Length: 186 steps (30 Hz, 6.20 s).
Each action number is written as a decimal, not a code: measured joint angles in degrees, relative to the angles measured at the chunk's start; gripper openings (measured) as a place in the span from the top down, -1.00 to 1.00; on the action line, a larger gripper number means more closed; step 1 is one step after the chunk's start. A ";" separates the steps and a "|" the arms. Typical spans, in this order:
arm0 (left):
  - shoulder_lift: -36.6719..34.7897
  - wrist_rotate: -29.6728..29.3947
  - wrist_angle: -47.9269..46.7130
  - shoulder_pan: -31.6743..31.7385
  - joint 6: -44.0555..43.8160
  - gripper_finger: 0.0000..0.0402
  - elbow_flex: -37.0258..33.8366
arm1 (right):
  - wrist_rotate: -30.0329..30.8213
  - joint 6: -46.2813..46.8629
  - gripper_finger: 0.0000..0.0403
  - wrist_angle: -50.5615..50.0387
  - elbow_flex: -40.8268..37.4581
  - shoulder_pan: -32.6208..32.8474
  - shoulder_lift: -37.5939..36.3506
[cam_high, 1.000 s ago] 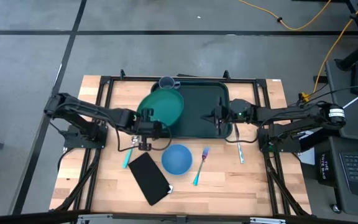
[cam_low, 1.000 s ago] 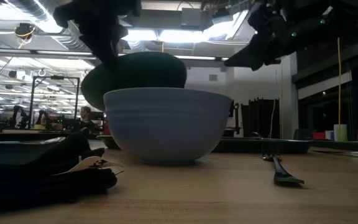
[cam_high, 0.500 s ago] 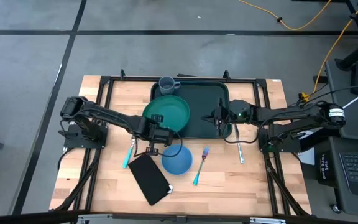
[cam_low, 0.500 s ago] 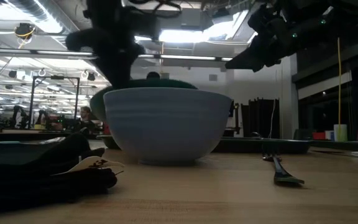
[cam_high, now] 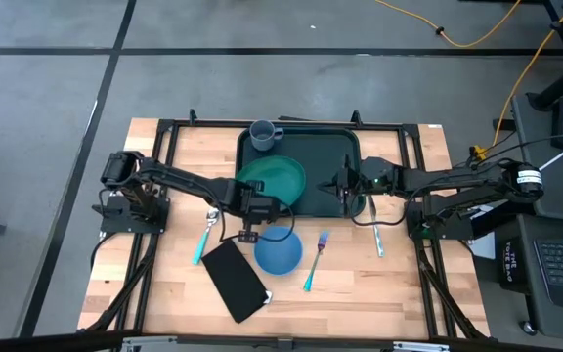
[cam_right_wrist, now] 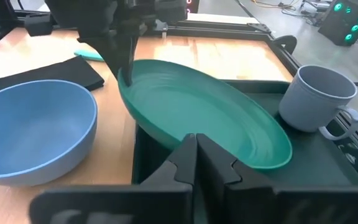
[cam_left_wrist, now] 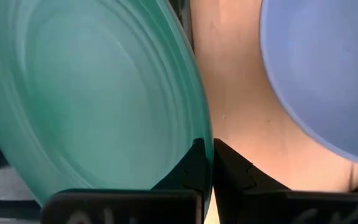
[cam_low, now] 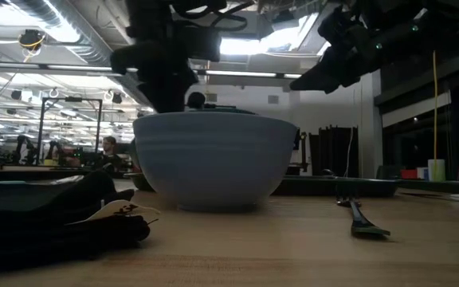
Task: Set up tray
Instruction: Put the green plate under the gray mug on the dark green tray, then put the blue bowl on the green plate
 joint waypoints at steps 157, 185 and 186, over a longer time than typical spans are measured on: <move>-9.23 1.84 3.11 -11.94 -51.87 0.35 -8.78 | -0.37 10.12 0.97 -2.79 0.00 12.76 0.04; -3.73 3.37 15.51 -10.50 -52.74 0.30 -12.13 | 3.23 10.27 0.88 -2.98 0.00 16.33 0.04; -3.38 3.48 15.52 -10.30 -52.72 0.30 -12.12 | 3.23 10.27 0.88 -3.15 0.00 16.33 0.04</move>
